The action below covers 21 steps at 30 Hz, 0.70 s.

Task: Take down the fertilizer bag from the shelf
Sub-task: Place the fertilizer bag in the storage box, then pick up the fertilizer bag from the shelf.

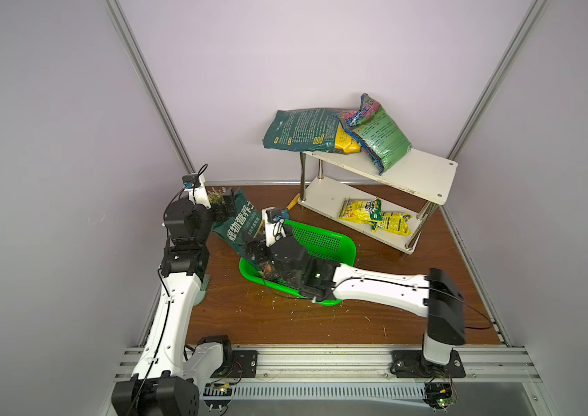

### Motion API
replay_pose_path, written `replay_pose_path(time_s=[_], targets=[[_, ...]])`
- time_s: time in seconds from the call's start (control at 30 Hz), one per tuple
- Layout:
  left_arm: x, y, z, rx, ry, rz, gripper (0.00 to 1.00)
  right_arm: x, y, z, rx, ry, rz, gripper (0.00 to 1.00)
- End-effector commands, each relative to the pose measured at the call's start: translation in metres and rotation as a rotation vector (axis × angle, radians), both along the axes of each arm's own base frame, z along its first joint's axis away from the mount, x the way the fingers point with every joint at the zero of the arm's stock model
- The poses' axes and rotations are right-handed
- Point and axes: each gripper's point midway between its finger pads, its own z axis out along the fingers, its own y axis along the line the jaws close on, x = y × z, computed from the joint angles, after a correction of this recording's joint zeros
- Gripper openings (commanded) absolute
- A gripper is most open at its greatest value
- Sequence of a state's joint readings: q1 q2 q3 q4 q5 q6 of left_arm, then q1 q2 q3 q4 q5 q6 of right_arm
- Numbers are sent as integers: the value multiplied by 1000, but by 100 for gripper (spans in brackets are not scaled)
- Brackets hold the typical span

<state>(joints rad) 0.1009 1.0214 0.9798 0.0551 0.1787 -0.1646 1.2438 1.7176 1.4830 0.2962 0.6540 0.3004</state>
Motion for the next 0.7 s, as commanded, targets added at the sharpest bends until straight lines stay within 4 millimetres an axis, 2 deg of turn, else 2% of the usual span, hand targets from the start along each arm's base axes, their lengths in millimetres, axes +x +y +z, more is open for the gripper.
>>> replay_pose_path(time_s=[0.0,0.07,0.17,0.23,0.27,0.33,0.47,0.67], targets=[[-7,1,22,-1,-56,0,100,3,-90,113,67,-226,-170,96],[-8,0,22,-4,-56,-7,100,25,-130,147,29,-255,-221,92],[-8,-1,22,-7,-57,-13,100,71,-188,188,-58,-229,-381,85],[-8,-1,23,-8,-60,-14,100,89,-214,207,-169,-253,-509,81],[-8,-1,23,-7,-60,-14,100,97,-220,213,-236,-264,-560,79],[-8,-1,24,-9,-62,-14,100,109,-222,220,-354,-277,-612,77],[-7,0,24,-9,-60,-12,100,132,-208,221,-517,-284,-644,75],[-5,1,21,-14,-53,-16,100,154,-190,200,-566,-287,-570,69]])
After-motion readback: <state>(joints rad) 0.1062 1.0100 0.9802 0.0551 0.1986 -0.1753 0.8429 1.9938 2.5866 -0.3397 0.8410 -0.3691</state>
